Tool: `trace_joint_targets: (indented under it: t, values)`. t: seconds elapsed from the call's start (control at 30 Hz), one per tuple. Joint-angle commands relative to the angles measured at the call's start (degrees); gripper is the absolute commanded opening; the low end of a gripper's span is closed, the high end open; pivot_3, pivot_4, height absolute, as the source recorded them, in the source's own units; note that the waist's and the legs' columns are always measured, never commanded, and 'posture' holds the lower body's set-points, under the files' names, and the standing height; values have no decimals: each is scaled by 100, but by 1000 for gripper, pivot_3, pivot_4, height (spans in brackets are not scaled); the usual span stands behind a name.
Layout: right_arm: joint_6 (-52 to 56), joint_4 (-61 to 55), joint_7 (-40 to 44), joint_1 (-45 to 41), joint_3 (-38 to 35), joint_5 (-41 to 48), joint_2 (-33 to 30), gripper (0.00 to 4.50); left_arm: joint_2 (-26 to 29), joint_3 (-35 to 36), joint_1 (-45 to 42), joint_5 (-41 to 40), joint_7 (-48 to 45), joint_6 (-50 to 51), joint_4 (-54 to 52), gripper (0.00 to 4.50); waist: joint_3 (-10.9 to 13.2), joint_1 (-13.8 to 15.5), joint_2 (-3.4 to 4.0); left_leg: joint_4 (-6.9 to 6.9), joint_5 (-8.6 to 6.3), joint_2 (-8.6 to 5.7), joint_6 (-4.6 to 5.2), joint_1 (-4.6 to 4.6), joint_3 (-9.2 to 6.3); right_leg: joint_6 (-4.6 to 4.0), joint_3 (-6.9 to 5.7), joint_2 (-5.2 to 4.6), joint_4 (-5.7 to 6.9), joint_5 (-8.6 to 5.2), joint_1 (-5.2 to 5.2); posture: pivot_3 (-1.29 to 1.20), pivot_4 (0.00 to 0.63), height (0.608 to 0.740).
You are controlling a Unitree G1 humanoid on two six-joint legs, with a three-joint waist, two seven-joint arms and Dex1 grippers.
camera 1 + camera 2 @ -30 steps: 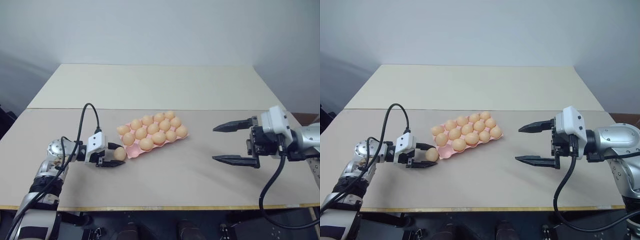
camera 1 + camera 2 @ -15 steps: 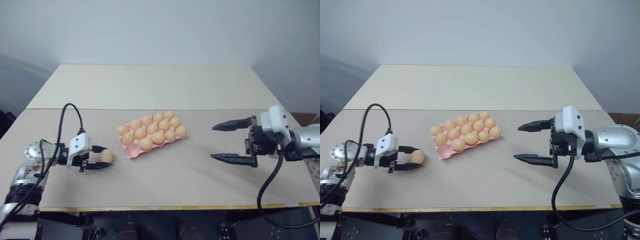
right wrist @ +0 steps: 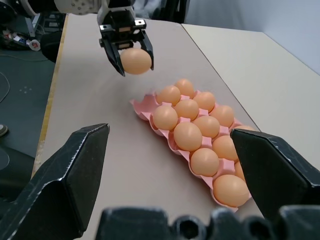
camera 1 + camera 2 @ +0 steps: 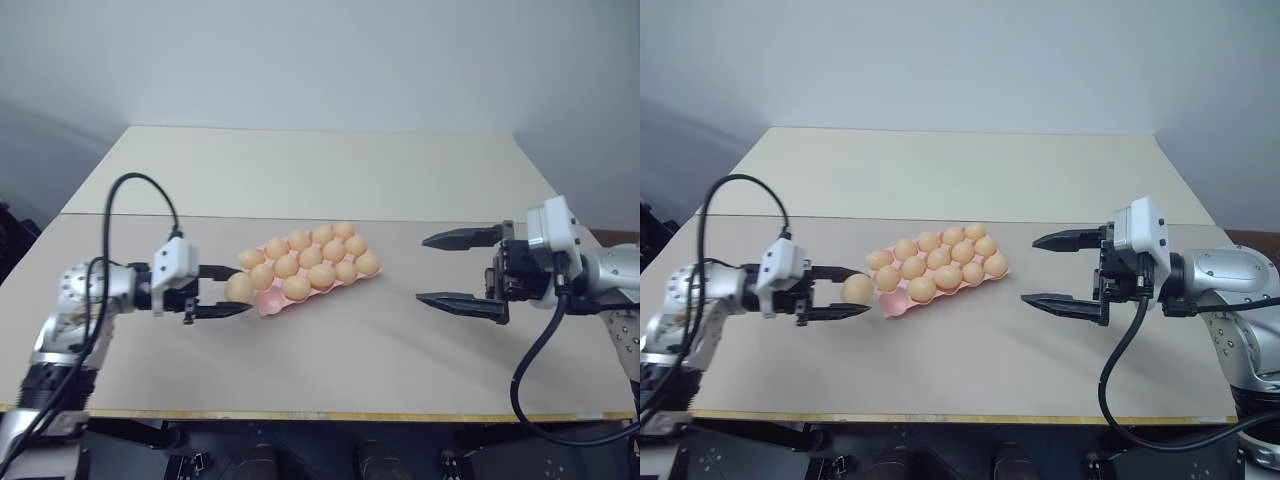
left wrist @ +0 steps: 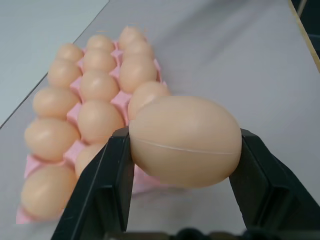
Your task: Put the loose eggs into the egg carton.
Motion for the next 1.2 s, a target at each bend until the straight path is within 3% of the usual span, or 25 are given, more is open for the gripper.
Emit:
trace_joint_targets:
  t: [0.03,0.07,0.1,0.23,0.27,0.67,1.0,1.2]
  values:
    - [51,-147,-41,-23,-241,180,-69,4500,-179,-151,-275,239,225,-162,144,2460,0,-4,0,0,0,0,0,0,0,0,1,0,0,0,-2,0,150,740]
    - [64,-177,-58,7,-269,185,-81,4500,-227,-230,-347,293,214,-169,214,2460,0,0,0,0,0,0,0,-1,0,0,1,1,0,0,-2,0,150,740]
    - [78,-205,-73,37,-298,193,-94,4500,-256,-297,-407,367,192,-227,292,3146,0,0,0,0,0,0,0,0,0,-1,1,1,1,0,-1,0,150,740]
    - [130,-300,-139,133,-389,251,-141,4500,-350,-411,-573,646,300,-584,696,4360,0,5,0,0,0,-1,0,0,0,0,1,0,0,0,0,0,150,740]
    - [139,-323,-157,156,-407,258,-151,4500,-376,-409,-611,701,363,-640,788,4437,0,10,0,0,0,-1,0,0,0,0,1,0,0,0,0,0,150,740]
    - [146,-343,-193,153,-357,288,-122,4500,-109,75,-535,288,280,-434,550,4437,0,12,0,0,0,0,0,0,-1,0,1,0,1,0,-1,0,150,740]
    - [-17,-136,75,256,-314,219,-84,4500,1274,1900,792,-1193,-2,1143,-989,4437,0,-117,0,0,0,4,0,1,0,1,0,-1,0,-1,0,0,150,740]
    - [-34,55,378,179,-251,200,-145,4500,1402,2988,2069,-1736,168,1808,-2014,4437,1,-124,1,-1,0,5,0,7,1,1,0,-1,1,-1,2,0,150,740]
